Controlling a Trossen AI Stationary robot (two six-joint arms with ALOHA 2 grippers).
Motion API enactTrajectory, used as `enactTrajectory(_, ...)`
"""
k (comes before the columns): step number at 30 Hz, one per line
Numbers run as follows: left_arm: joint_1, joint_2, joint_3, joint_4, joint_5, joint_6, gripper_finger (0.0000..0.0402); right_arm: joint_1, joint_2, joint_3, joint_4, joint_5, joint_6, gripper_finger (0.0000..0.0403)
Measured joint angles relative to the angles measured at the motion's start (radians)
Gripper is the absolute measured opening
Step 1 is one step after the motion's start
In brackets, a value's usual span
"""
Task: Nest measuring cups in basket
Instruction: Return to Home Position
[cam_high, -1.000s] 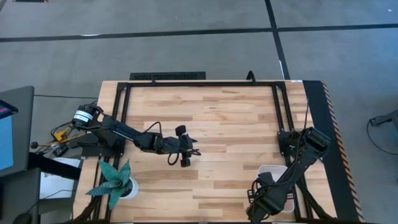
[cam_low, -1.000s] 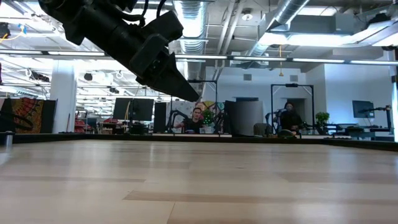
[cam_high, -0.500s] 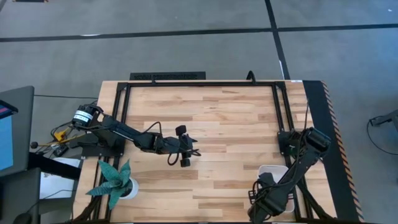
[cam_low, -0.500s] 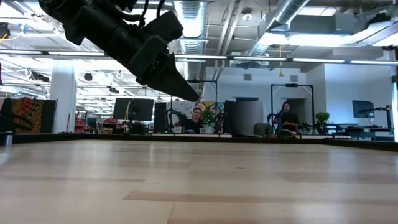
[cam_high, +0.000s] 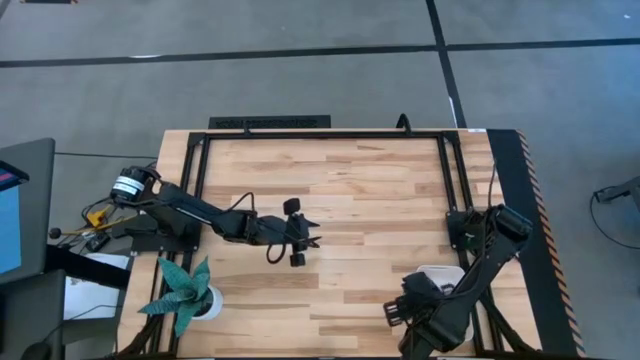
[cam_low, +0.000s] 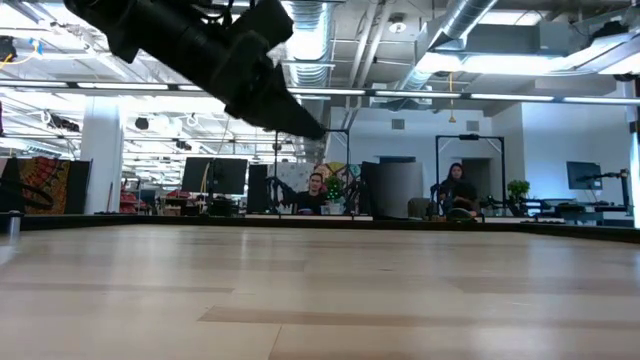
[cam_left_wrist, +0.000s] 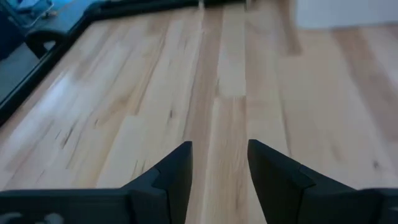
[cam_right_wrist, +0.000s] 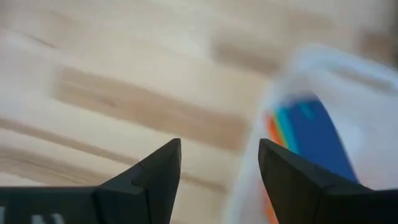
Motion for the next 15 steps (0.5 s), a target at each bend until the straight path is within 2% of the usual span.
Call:
enactTrajectory(5, 0.003, -0.042, 0.000, 0.010, 0.041, -0.004, 0.0122, -0.014, 0.000, 0.046, -0.001, 0.289, -0.133, 0.0225)
enactTrajectory(12, 0.002, -0.112, 0.000, 0.007, 0.111, -0.020, 0.0065, -0.095, -0.027, 0.076, -0.059, 0.655, -0.460, 0.0191)
enactTrajectory(15, 0.000, -0.145, 0.000, -0.001, 0.125, -0.048, 0.0037, -0.144, -0.065, 0.077, -0.040, 0.763, -0.618, 0.0174)
